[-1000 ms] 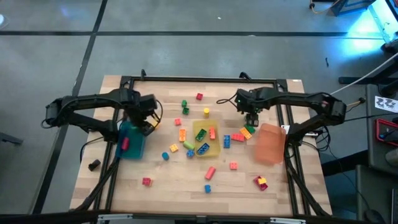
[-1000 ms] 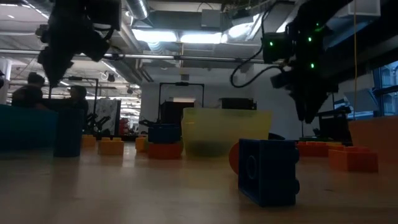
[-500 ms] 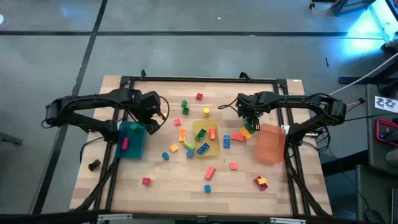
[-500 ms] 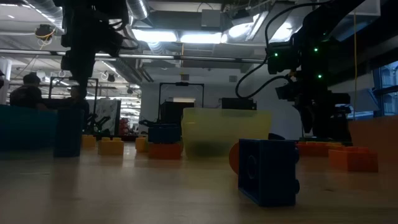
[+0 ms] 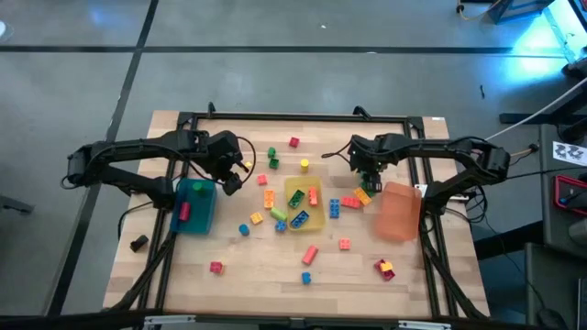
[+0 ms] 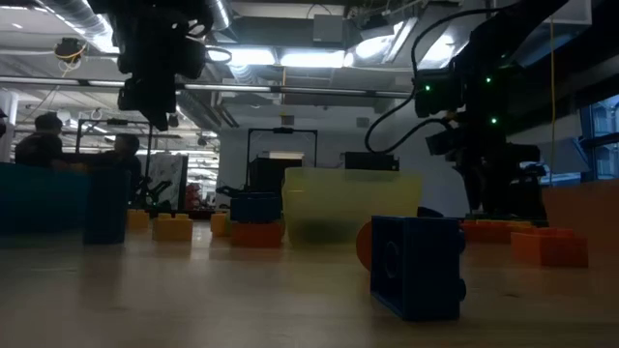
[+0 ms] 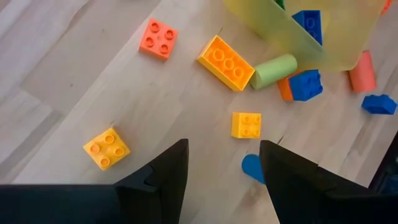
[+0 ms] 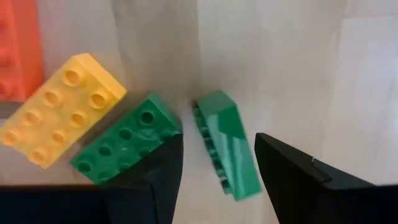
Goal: Sort blocks by size
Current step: Put the green 8 stud game piece into the yellow bin
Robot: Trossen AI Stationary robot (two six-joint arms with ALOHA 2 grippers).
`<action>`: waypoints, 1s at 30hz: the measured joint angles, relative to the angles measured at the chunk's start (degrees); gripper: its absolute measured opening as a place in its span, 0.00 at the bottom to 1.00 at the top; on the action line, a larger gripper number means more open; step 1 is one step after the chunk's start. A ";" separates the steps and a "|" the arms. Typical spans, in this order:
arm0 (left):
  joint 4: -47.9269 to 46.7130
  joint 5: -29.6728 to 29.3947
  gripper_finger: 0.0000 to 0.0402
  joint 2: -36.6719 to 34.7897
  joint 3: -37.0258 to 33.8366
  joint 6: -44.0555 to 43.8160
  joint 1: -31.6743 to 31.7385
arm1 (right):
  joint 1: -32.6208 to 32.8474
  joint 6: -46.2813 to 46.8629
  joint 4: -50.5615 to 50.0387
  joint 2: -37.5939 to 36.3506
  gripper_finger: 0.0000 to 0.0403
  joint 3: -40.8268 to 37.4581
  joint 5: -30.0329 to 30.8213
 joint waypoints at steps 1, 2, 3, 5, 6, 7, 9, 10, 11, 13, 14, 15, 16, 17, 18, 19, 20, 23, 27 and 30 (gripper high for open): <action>-0.12 -0.01 0.45 0.00 0.00 0.00 0.01 | -0.46 -0.03 0.97 -0.06 0.49 -0.41 -0.14; -0.10 -0.04 0.45 0.00 0.00 -0.01 0.00 | -0.89 -0.06 2.23 -0.06 0.49 -0.89 0.09; -0.09 -0.04 0.45 0.00 0.00 -0.01 0.00 | -1.35 -0.05 2.91 -0.02 0.49 -1.26 0.46; -0.08 -0.07 0.45 0.00 0.00 0.03 0.00 | -2.49 -0.19 3.69 -0.01 0.49 -1.88 0.53; -0.10 -0.07 0.45 0.00 0.00 0.34 0.02 | -3.02 -0.50 4.12 -0.01 0.49 -2.24 0.10; -0.11 -0.09 0.45 0.00 0.00 0.76 0.00 | -3.43 -0.78 4.35 -0.01 0.49 -2.65 -0.45; -0.06 -0.09 0.45 0.00 0.00 1.55 0.00 | -4.21 -0.91 4.25 -0.01 0.49 -3.33 -1.09; -0.05 -0.09 0.45 0.00 0.00 2.10 0.00 | -4.53 -0.91 4.39 -0.01 0.49 -3.58 -1.19; 0.03 -0.16 0.45 0.00 0.00 2.41 0.01 | -4.69 -0.91 4.50 -0.01 0.48 -3.81 -1.21; 0.12 -0.92 0.45 0.00 0.00 2.78 0.00 | -4.91 -0.92 5.47 -0.01 0.45 -4.20 -1.22; 0.19 -1.69 0.45 0.00 0.00 3.03 0.00 | -4.91 -0.92 5.83 -0.02 0.43 -4.27 -1.21; 0.35 -2.41 0.45 0.00 0.00 3.54 0.02 | -4.91 -0.91 6.13 -0.01 0.40 -4.29 -1.19; 0.48 -3.00 0.45 0.00 0.00 3.68 0.00 | -4.84 -0.93 6.79 -0.01 0.36 -4.31 -1.19; 0.78 -3.53 0.45 0.00 0.00 3.85 0.02 | -4.78 -0.93 7.64 -0.01 0.32 -4.31 -1.21; 1.38 -3.80 0.45 0.00 0.00 4.03 0.02 | -4.78 -0.93 8.37 -0.01 0.29 -4.31 -1.21; 2.16 -4.04 0.45 0.00 0.00 4.18 0.02 | -4.78 -0.93 9.00 -0.01 0.25 -4.31 -1.20; 2.63 -4.19 0.45 0.00 0.00 4.41 0.02 | -4.78 -0.95 9.66 -0.01 0.24 -4.31 -1.21; 4.11 -4.42 0.45 0.00 0.00 5.10 0.02 | -4.78 -0.96 11.89 -0.01 0.24 -4.28 -1.21; 6.38 -4.52 0.45 0.00 0.00 5.61 0.01 | -4.78 -0.95 12.21 -0.01 0.24 -2.14 -1.21; 7.25 -4.56 0.45 0.00 0.00 7.59 0.02 | -4.73 -0.95 10.64 -0.01 0.25 1.45 -1.25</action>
